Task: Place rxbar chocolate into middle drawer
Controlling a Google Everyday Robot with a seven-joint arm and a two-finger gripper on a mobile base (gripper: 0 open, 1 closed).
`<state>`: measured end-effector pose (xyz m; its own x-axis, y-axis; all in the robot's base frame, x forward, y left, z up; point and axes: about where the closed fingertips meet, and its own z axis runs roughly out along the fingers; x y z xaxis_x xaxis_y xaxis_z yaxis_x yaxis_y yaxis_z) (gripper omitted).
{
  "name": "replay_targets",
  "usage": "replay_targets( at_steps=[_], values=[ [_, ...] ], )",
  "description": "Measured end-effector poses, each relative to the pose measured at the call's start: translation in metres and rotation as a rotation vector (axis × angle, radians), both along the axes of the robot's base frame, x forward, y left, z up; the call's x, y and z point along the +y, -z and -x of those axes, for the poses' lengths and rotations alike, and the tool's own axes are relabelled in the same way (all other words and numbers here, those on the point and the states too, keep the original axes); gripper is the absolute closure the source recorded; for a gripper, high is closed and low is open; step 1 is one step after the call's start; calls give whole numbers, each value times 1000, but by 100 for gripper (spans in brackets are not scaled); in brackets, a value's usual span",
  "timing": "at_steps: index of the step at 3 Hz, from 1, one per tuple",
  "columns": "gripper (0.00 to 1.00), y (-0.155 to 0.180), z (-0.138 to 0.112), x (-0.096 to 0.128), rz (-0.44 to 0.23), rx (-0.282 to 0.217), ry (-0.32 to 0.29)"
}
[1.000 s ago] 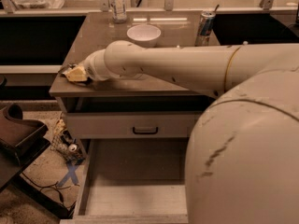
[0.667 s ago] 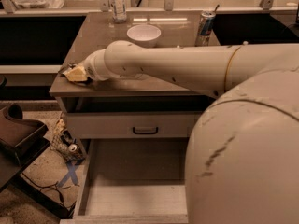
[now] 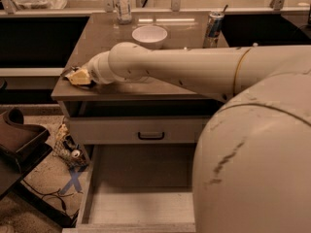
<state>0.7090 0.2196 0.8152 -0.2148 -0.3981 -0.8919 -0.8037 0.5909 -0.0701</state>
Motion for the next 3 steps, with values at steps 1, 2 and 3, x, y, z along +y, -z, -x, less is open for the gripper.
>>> replay_targets(
  at_steps=[1,2,3],
  values=[
    [100,-54,9,-19,22,-53,-25],
    [100,-149,26,-50,59,-145,-67],
    [100,-215,39,-74,83,-207,-98]
  ],
)
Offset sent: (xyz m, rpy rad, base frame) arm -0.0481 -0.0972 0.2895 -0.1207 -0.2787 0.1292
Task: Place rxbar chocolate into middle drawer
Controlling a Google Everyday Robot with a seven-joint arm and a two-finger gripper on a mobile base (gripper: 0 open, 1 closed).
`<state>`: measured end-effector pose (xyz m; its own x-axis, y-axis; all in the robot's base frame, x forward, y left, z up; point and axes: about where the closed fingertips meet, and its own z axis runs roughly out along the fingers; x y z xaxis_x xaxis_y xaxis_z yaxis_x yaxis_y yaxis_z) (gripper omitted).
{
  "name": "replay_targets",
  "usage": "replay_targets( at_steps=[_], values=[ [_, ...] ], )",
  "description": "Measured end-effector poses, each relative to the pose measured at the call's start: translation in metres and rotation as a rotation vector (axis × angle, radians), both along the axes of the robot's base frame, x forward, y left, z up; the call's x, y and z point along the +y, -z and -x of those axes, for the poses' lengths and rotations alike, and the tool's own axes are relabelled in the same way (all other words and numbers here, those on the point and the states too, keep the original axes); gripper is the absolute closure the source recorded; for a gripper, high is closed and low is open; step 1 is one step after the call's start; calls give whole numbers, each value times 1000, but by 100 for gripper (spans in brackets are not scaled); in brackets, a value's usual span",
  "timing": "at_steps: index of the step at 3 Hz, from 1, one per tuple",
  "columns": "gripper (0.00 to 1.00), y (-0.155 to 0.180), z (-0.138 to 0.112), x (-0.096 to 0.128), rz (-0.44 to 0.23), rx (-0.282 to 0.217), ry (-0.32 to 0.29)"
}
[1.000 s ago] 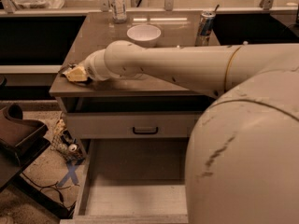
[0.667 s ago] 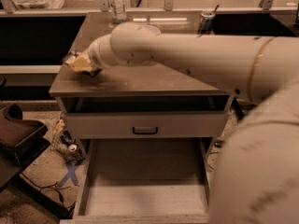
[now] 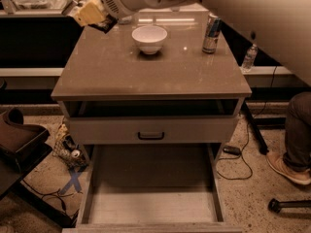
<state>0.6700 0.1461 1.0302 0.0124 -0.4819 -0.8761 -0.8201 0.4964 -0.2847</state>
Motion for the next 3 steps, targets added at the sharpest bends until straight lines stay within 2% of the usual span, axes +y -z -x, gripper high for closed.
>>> replay_targets(
  at_steps=[1,2,3],
  values=[
    [100,-9,-3,-16,-2,-13,-22],
    [100,32,-17,-39,-70,31,-47],
    [100,84,-17,-55,-182,92,-66]
  ],
)
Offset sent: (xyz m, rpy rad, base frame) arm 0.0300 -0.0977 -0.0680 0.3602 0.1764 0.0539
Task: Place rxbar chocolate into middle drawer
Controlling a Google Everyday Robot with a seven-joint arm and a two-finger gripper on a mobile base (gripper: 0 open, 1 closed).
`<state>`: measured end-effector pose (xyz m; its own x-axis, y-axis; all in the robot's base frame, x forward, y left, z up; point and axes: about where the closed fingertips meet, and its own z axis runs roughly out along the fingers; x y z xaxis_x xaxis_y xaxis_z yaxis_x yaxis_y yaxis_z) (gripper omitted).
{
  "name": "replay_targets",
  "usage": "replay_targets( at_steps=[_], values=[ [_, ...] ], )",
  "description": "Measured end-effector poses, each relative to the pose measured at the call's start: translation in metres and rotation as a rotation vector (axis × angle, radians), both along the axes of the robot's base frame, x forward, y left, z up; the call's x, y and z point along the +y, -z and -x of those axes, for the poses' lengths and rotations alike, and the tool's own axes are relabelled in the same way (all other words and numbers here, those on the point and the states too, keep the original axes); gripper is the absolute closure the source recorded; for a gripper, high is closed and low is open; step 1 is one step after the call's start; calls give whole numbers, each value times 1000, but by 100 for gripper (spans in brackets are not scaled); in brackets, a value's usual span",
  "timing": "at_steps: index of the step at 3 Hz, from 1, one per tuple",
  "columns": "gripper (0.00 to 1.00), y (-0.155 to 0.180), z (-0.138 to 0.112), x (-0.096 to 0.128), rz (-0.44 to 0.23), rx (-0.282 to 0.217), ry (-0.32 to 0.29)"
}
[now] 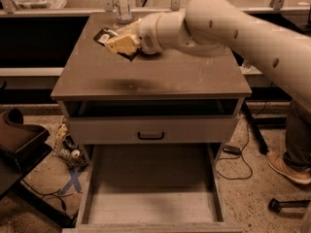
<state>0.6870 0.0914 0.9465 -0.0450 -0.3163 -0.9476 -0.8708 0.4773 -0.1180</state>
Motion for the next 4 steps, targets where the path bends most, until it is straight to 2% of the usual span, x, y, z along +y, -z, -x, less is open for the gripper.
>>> replay_targets(
  at_steps=[1,2,3,4],
  values=[
    [100,24,29,-17,-101,27,1],
    [100,44,86,-24,-142,43,8],
    [100,81,146,-35,-160,108,36],
    [100,114,168,-74,-154,168,115]
  ],
)
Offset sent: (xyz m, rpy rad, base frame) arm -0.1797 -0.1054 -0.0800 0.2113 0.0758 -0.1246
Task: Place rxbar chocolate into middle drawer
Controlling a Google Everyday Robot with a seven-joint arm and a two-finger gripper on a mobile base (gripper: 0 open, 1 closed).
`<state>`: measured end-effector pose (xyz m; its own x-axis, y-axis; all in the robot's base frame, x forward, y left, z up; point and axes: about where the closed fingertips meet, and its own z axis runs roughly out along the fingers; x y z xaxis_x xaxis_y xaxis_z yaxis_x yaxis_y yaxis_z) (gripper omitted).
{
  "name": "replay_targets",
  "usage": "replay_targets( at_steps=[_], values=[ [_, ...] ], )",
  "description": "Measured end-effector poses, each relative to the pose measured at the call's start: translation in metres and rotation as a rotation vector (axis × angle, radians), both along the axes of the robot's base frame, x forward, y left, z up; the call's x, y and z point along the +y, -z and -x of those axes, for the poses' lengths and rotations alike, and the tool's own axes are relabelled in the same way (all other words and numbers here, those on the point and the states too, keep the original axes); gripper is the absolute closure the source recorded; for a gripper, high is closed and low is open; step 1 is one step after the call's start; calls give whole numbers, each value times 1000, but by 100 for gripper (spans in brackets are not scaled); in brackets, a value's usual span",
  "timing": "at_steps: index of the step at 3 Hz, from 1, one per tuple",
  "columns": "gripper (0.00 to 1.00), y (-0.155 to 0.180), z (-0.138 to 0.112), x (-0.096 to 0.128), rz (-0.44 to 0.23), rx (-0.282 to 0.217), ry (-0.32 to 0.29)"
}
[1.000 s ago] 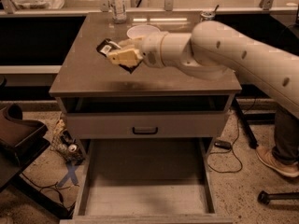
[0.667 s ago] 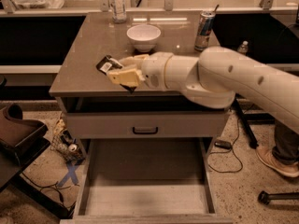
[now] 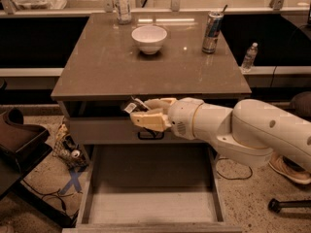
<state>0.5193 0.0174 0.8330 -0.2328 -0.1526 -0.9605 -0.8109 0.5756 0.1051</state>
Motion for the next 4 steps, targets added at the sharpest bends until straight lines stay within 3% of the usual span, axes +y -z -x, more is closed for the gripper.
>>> replay_targets(
  at_steps=[1,2,3,4],
  values=[
    [100,4,1,0,0,1,-4],
    [100,46,6,2,2,15,-44],
    [100,106,20,7,36,-5,-103],
    [100,181,36,15,134,-16,-205]
  ],
)
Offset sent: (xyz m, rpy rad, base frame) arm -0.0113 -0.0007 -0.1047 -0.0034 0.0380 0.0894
